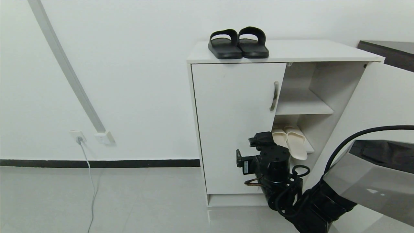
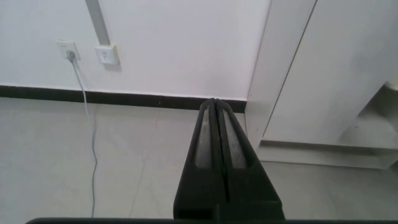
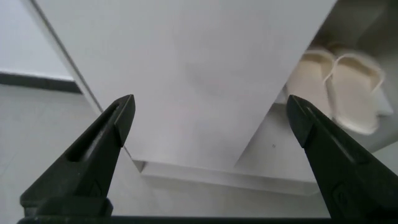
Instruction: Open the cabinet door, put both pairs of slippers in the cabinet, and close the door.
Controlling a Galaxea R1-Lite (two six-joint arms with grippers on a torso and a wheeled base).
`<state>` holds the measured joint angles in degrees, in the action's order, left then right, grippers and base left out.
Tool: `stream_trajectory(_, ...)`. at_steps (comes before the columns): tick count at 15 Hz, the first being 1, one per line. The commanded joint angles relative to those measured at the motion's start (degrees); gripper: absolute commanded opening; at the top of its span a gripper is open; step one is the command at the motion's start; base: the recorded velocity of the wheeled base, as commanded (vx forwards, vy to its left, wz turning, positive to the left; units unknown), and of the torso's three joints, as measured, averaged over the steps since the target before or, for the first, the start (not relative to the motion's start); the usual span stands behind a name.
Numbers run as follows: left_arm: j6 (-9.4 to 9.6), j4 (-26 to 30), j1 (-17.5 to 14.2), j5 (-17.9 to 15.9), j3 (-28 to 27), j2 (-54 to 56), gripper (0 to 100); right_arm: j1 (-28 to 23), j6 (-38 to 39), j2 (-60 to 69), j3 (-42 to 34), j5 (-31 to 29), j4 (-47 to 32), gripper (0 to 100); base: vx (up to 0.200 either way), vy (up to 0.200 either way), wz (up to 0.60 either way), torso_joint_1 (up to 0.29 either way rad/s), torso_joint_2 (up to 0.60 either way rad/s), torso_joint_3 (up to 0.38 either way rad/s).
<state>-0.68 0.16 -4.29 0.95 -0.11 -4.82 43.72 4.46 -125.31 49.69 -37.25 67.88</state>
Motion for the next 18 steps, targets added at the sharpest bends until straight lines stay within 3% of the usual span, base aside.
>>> stream_trajectory(1, -0.02, 0.0, 0.0, 0.0, 0.0, -0.1, 0, 0.1, 0.0, -0.3, 0.1, 0.0, 0.0, 100, 0.000, 0.000, 0.00, 0.115, -0.46, -0.354)
stream_trajectory(18, -0.02, 0.0, 0.0, -0.1, 0.0, 0.0, 0, 0.1, 0.0, -0.7, 0.0, 0.0, 0.0, 100, 0.000, 0.000, 0.00, 0.169, -0.49, -0.325)
